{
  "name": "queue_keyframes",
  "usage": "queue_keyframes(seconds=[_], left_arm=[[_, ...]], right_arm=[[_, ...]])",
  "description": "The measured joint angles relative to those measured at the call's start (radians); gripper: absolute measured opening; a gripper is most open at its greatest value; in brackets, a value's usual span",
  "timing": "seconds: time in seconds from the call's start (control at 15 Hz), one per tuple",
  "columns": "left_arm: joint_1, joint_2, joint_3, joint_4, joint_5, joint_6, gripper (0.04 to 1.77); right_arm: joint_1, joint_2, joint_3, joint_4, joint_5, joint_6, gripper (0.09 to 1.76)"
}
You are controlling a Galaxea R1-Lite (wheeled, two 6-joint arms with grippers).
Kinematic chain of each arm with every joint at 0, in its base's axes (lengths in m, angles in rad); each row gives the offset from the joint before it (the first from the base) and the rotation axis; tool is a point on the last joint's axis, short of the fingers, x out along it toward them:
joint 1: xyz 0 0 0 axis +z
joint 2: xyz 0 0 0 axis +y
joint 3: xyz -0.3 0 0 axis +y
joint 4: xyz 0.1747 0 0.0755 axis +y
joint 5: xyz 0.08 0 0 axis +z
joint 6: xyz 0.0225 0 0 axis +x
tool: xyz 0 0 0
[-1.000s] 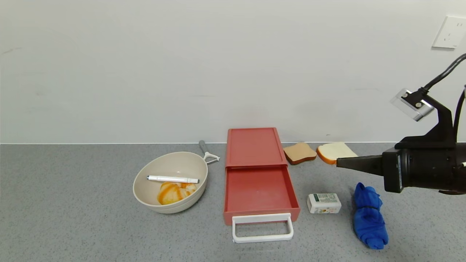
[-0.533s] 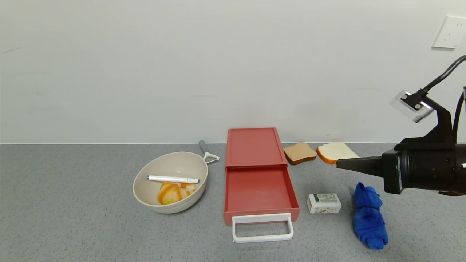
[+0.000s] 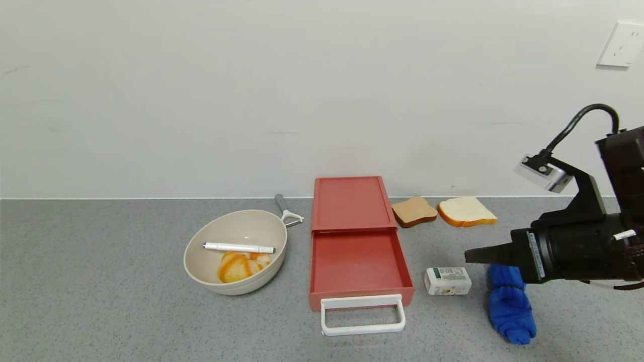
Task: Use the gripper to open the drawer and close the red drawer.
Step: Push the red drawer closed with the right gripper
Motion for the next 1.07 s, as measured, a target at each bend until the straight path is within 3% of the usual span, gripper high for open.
queue_keyframes(seconds=[0.2, 0.47, 0.73, 1.07], left_arm=[[0.0, 0.0, 0.0, 0.0, 0.0, 0.0, 1.72], [0.0, 0.0, 0.0, 0.0, 0.0, 0.0, 1.72], [0.0, 0.0, 0.0, 0.0, 0.0, 0.0, 1.72], [0.0, 0.0, 0.0, 0.0, 0.0, 0.0, 1.72]], right_arm=[[0.073, 0.077, -0.051, 0.071, -0.101, 0.08, 0.12], [0.18, 0.192, -0.063, 0.084, -0.162, 0.153, 0.12], [0.249, 0.299, -0.065, 0.073, -0.176, 0.185, 0.12], [0.269, 0.394, -0.121, 0.068, -0.179, 0.184, 0.12]])
